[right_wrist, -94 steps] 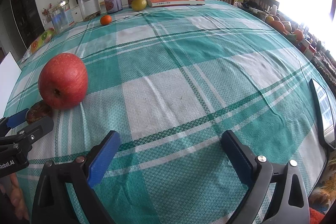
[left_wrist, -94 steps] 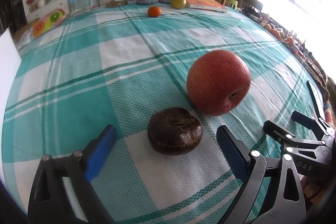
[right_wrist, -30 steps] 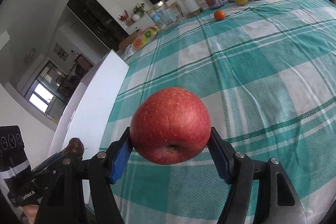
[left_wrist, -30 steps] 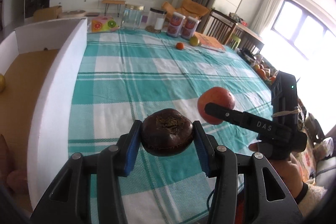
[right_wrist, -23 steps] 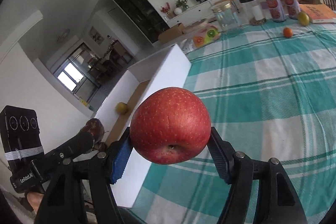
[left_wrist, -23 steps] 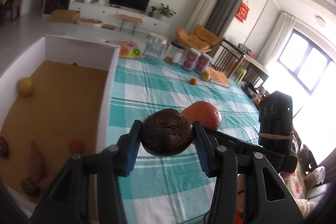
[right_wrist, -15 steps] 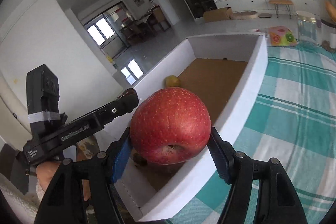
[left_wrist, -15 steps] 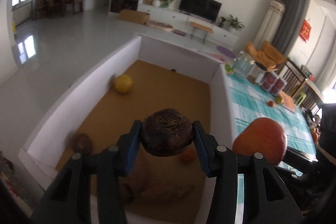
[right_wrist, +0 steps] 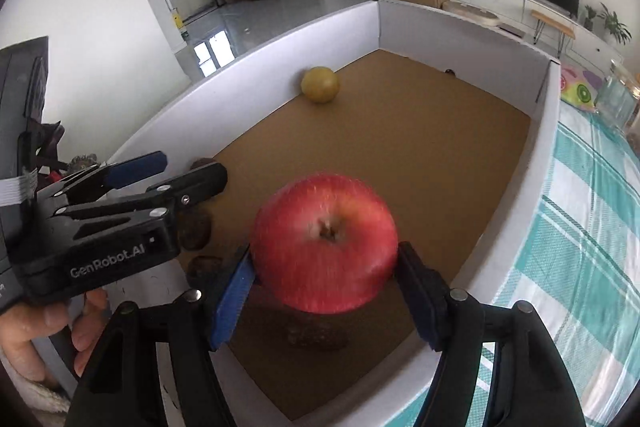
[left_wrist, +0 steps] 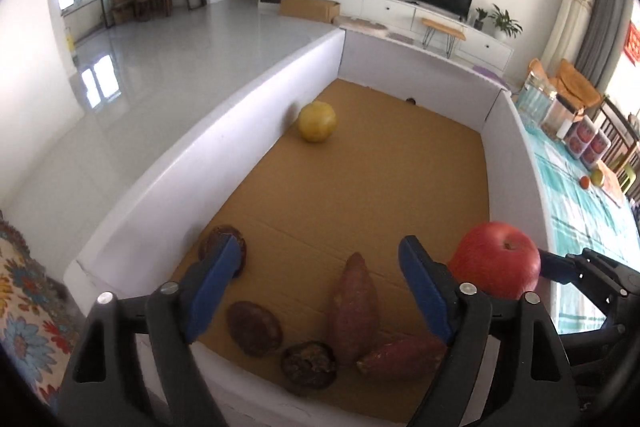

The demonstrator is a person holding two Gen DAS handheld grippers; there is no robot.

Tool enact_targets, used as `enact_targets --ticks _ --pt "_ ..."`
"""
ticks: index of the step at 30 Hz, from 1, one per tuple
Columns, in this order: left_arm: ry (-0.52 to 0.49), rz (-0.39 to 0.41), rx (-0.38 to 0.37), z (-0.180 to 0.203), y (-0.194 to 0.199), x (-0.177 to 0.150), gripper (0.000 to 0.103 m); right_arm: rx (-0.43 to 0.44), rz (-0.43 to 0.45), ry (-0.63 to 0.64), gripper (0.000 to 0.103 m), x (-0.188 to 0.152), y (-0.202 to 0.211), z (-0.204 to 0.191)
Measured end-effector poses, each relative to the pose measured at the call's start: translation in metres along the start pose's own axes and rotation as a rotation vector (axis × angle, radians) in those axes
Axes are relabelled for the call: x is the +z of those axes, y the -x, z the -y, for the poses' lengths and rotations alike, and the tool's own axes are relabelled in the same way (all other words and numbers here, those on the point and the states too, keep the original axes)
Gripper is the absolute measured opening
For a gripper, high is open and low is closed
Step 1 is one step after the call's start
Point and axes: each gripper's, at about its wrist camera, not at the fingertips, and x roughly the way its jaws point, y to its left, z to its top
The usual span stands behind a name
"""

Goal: Organize fruits
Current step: 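Move the left tool back over the table toward the orange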

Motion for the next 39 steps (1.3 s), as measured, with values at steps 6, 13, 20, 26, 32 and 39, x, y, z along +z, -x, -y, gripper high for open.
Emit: enact_targets --ticks 6,13,20,26,32,39 --pt "-0.034 0.079 -0.092 0.042 0.020 0.013 0.092 -0.075 0.183 -0.078 0.091 0.001 0.070 0.055" --pt "-0.157 0.110 -0.221 0.120 0.041 0.009 0.093 -0.245 0.267 -0.310 0.099 -0.059 0.127 0.176" --pt "-0.327 -0.022 -0.420 0.228 0.034 -0.035 0.093 -0.594 0.140 -0.562 0.099 -0.190 0.143 0.319" --pt "-0.498 -0.195 -0.522 0.324 0.000 -0.092 0.093 -0.675 0.178 -0.781 0.100 -0.266 0.179 0.379" --pt "-0.574 -0.240 -0.537 0.375 -0.016 -0.120 0.093 -0.717 0.166 -0.837 0.100 -0.274 0.185 0.391" --pt "-0.554 -0.181 -0.525 0.406 -0.052 -0.105 0.093 -0.756 0.097 -0.805 0.103 -0.267 0.171 0.391"
